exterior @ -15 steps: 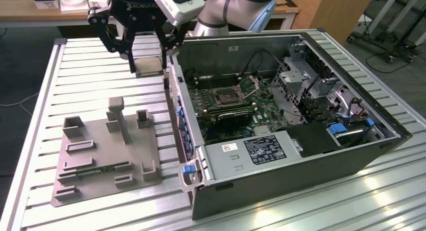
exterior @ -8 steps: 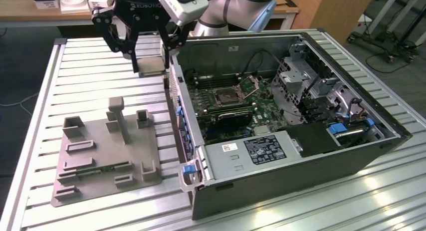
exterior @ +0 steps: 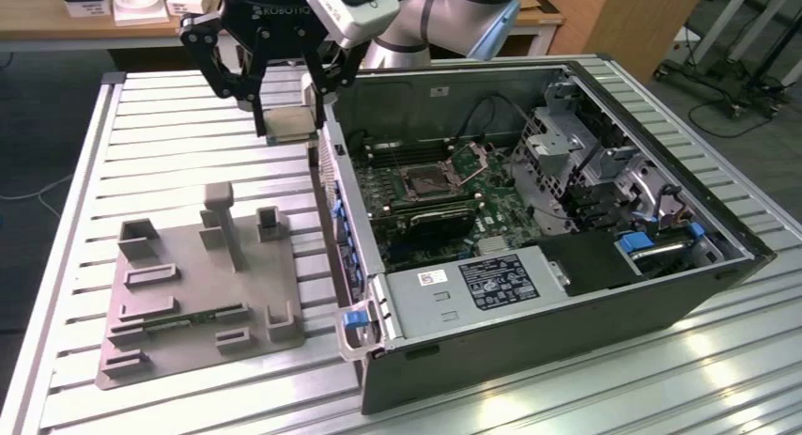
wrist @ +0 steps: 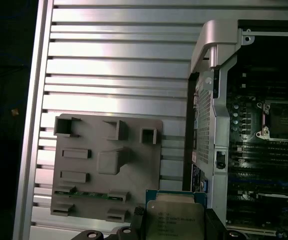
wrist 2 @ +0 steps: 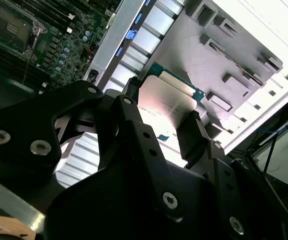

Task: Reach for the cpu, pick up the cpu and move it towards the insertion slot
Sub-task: 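Pick up the cpu and move it towards the insertion slot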

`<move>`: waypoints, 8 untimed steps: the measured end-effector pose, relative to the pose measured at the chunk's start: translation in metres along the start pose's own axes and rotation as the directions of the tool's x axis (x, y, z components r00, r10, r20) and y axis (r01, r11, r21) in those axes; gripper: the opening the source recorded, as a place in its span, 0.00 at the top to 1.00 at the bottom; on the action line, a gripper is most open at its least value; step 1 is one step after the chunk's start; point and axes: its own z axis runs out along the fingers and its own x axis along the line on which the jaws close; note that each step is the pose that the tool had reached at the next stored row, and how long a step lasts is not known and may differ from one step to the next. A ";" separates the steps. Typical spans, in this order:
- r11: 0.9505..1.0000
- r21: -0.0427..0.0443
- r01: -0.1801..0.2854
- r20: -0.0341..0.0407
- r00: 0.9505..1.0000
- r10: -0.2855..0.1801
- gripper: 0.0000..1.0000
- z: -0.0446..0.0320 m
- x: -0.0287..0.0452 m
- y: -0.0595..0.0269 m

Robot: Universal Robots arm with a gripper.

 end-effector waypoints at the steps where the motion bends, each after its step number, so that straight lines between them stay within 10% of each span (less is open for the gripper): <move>1: 1.000 0.000 0.000 0.000 1.000 0.000 0.45 0.0001 -0.0005 0.0000; 8: 1.000 0.000 0.000 0.000 1.000 0.000 0.45 0.0000 -0.0048 -0.0003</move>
